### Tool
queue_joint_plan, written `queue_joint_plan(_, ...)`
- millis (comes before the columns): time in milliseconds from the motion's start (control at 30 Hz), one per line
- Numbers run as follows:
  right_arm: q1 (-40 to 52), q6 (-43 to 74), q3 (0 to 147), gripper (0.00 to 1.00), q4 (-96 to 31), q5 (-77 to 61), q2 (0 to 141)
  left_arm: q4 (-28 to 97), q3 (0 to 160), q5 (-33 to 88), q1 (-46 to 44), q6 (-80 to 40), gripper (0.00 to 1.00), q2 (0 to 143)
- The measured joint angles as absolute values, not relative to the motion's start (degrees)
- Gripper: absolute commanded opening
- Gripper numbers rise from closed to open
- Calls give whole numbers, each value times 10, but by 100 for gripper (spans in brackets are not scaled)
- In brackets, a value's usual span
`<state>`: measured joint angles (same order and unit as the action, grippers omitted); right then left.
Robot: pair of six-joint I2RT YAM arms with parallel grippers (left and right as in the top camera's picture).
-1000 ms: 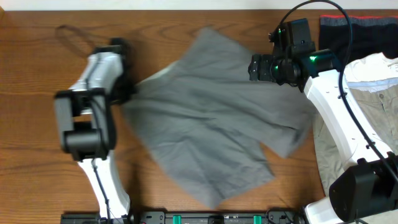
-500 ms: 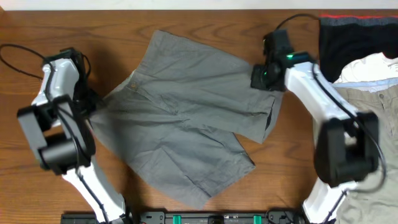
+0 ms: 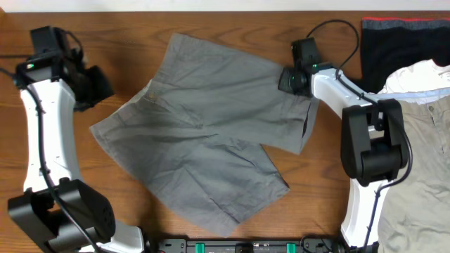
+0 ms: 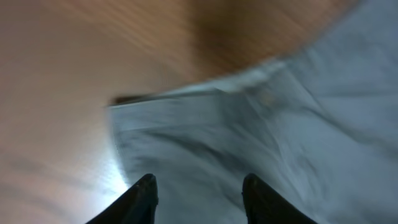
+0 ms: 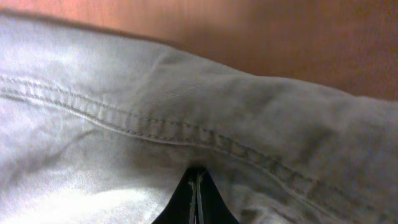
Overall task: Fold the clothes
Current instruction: 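Grasp the shorts waistband corner with the left gripper and spread it left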
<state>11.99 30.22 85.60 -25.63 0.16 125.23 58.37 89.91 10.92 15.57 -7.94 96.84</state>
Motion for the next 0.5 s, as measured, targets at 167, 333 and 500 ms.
queue_joint_plan(167, 110, 309, 908, 2, -219, -21, 1295, 583, 899, 177, 100, 19, 64, 980)
queue_joint_plan(333, 102, 304, 940, 2, -168, -86, 1327, 567, 899, 191, 44, 79, 68, 995)
queue_joint_plan(500, 101, 296, 985, 4, -163, -143, 1356, 550, 899, 184, 23, 95, 69, 1013)
